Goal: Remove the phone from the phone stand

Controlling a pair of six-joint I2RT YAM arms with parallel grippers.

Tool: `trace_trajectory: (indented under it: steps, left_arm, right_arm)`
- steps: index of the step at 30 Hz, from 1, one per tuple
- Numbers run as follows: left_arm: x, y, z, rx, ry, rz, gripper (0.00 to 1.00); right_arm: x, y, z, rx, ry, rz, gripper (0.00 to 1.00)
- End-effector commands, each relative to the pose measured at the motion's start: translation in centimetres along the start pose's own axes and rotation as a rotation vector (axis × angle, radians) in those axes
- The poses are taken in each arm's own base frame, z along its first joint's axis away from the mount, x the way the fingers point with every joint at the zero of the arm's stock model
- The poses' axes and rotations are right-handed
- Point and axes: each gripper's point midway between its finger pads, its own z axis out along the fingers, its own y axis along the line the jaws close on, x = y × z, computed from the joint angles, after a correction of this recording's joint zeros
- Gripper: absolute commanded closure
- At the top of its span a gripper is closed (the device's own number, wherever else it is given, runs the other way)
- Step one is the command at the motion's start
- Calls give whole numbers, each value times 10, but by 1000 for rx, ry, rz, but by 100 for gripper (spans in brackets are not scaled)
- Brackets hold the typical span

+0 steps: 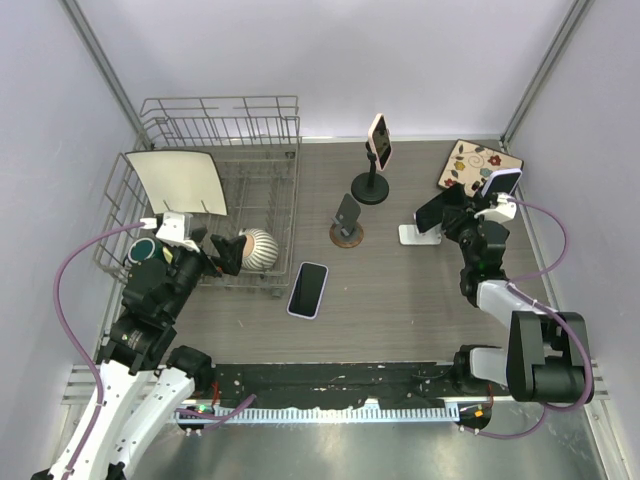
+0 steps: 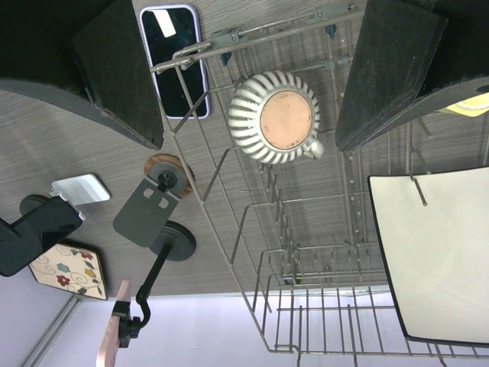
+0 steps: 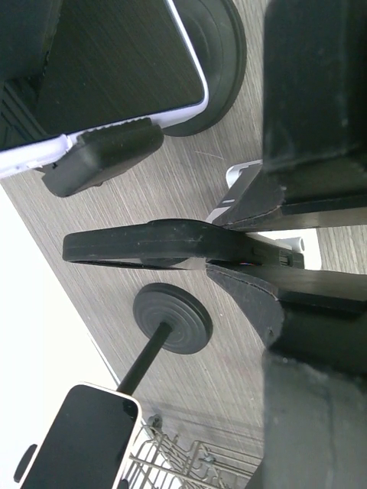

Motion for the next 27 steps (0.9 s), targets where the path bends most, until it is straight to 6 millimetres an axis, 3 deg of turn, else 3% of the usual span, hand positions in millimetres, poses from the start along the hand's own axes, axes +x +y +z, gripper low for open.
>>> trace_trajectory:
  steps: [1,14,27]
  left_arm:
    - [-2,-4,3,21,-11,-5,0]
    - [-1,-6,3,29,-9,-4,0]
    - [-4,-8,0,39,-21,-10,0]
  right_arm:
    - [-35,26,-5,-96,-96,-32,98]
    - [-64,51,-16,-171,-135,-68,99]
    - [-29,39,-32,-178,-90,8,99]
